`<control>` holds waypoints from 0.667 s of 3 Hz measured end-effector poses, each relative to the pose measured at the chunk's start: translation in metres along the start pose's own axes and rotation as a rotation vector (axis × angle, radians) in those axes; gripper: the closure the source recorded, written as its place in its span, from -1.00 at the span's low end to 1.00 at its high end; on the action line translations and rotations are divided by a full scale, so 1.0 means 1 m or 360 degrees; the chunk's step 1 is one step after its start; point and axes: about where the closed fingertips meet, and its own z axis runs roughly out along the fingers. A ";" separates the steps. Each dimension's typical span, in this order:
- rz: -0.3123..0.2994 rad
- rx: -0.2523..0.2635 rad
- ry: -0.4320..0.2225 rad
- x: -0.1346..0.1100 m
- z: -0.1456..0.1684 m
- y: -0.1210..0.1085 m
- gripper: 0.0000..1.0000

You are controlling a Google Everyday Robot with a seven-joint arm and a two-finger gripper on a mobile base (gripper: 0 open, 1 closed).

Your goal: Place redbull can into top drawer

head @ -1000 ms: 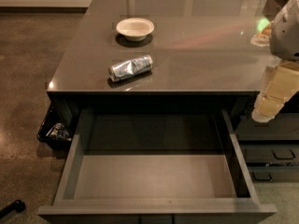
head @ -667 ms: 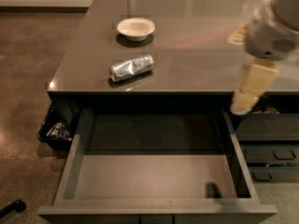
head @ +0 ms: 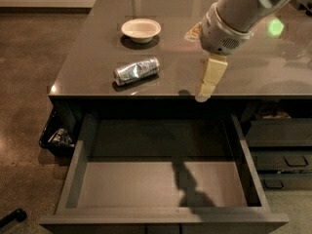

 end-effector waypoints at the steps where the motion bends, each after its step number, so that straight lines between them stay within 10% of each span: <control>1: 0.0000 0.0000 0.0000 0.000 0.000 0.000 -1.00; 2: -0.0078 0.0018 -0.0053 -0.004 0.015 -0.021 -1.00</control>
Offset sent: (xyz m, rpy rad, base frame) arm 0.0593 0.0210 -0.0146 0.0530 -0.0681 0.1184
